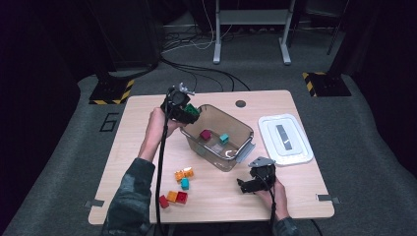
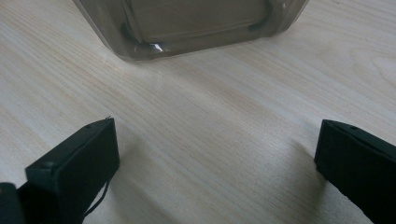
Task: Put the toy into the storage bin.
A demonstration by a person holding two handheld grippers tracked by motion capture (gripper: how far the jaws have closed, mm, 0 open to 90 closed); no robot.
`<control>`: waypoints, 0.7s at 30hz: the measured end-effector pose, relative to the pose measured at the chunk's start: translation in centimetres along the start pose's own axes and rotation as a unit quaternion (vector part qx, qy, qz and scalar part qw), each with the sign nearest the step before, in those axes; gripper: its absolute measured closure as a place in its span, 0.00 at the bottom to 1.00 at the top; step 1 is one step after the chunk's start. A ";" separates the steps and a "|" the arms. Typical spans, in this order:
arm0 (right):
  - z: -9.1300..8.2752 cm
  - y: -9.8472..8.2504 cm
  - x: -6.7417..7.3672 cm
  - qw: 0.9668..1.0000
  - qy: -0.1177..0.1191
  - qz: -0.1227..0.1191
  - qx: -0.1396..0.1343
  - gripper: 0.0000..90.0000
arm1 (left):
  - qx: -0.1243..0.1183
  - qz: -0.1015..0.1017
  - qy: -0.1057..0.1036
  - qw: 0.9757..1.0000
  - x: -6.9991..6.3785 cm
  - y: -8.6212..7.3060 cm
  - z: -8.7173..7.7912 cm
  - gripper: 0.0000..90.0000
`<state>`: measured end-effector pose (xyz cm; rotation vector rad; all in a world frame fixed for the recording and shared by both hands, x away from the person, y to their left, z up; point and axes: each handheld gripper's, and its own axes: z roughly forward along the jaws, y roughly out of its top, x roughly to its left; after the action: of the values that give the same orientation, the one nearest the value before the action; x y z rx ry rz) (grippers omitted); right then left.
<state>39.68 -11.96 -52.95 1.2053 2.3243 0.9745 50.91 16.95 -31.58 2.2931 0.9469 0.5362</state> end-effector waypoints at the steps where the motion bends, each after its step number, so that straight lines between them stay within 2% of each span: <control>1: 0.0 0.0 0.0 1.000 0.000 0.001 0.000 0.00 | 0.001 -0.003 0.000 1.000 0.0 0.2 0.3 0.45; 2: 0.0 0.0 -0.1 1.000 0.000 -0.006 0.000 0.00 | 0.005 0.000 -0.001 1.000 0.0 0.3 0.6 0.45; 16: 0.0 0.0 0.0 1.000 0.001 -0.003 0.000 0.00 | 0.029 -0.010 -0.010 0.999 0.2 0.8 2.7 0.44; 21: 0.0 0.0 -0.1 1.000 0.000 -0.004 -0.001 0.00 | 0.034 -0.021 -0.015 0.999 0.3 0.3 2.8 0.33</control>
<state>39.70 -12.02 -52.96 1.1957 2.3264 0.9733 52.84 15.97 -33.41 2.3286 1.0106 0.4564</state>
